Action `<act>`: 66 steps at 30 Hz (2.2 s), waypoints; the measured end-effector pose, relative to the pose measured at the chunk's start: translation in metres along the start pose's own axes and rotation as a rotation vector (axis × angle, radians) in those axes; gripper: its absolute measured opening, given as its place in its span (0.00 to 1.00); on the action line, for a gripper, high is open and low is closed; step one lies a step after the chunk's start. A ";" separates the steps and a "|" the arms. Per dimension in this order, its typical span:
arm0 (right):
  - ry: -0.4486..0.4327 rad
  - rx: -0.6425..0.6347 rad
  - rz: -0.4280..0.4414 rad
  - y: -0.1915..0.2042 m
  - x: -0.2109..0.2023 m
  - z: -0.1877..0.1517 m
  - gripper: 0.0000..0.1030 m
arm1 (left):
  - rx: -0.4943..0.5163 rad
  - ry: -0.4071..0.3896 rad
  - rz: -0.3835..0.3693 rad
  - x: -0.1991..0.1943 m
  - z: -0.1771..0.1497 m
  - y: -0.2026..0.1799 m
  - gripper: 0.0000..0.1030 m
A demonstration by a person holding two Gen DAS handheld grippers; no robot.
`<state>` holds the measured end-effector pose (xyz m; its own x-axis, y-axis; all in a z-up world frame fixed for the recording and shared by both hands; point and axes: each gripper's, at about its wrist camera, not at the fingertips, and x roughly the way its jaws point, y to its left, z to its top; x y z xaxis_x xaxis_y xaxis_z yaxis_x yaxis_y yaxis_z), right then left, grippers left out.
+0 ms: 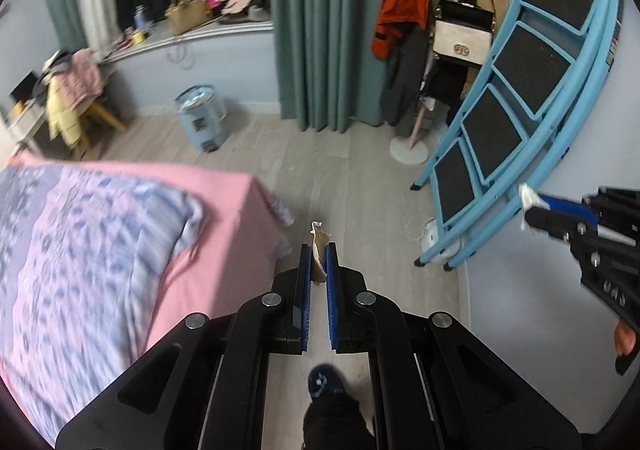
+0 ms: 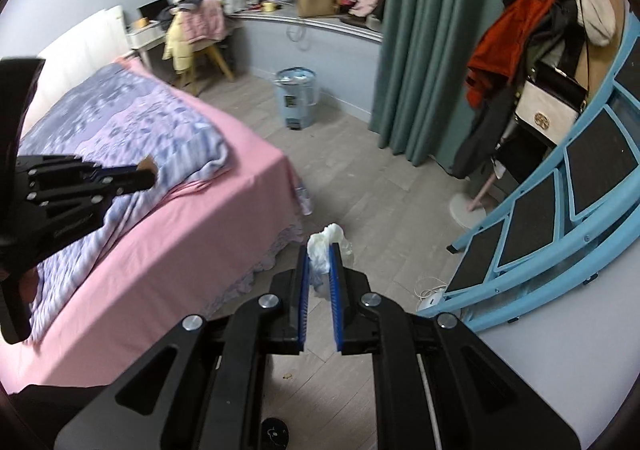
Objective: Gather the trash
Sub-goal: 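Carry both held pieces of trash across the room toward the trash bin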
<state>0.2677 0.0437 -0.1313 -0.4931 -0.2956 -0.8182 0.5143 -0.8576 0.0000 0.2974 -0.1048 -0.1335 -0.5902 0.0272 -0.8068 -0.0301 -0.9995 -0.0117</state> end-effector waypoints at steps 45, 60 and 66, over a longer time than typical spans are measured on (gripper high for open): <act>-0.059 -0.222 0.192 -0.146 0.352 0.550 0.11 | -0.066 -0.002 0.075 0.364 0.528 0.183 0.06; -0.005 -0.428 0.368 -0.101 0.503 0.720 0.11 | -0.330 0.043 0.210 0.459 0.629 0.349 0.06; 0.031 -0.549 0.503 -0.089 0.544 0.774 0.11 | -0.433 0.045 0.286 0.476 0.667 0.389 0.06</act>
<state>-0.5891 -0.3667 -0.1310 -0.0897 -0.5779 -0.8112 0.9532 -0.2860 0.0984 -0.5337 -0.4695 -0.1280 -0.4902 -0.2391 -0.8382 0.4695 -0.8826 -0.0228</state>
